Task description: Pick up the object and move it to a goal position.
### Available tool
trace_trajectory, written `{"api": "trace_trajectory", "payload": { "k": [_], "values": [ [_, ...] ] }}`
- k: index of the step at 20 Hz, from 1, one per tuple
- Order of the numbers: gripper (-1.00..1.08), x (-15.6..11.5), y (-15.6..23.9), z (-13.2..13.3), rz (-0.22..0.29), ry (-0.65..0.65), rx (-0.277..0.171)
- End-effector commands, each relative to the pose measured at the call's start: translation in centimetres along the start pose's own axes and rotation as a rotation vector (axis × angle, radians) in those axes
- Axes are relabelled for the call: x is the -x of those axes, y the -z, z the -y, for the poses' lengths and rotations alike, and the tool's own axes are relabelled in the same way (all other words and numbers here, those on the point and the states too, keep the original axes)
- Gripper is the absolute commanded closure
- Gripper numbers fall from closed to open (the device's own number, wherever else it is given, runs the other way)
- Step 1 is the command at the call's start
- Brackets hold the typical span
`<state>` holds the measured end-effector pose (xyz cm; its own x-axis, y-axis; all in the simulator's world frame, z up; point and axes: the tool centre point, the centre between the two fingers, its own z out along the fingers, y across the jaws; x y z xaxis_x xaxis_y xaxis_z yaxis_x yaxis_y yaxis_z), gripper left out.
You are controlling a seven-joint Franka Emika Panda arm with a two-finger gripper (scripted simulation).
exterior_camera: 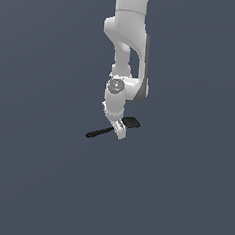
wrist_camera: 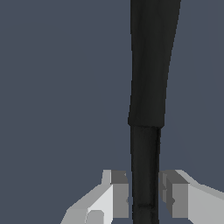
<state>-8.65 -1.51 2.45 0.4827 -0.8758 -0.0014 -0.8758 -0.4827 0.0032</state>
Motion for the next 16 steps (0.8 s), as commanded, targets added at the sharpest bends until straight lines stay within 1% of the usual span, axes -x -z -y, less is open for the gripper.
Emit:
{"api": "trace_trajectory", "payload": {
  "k": [1, 7, 16],
  "values": [
    [1.08, 0.4, 0.8, 1.1, -0.001, 0.001, -0.002],
    [1.08, 1.9, 3.3, 4.8, -0.002, 0.001, -0.002],
    [1.08, 4.9, 8.3, 12.1, -0.003, 0.001, -0.001]
  ]
}}
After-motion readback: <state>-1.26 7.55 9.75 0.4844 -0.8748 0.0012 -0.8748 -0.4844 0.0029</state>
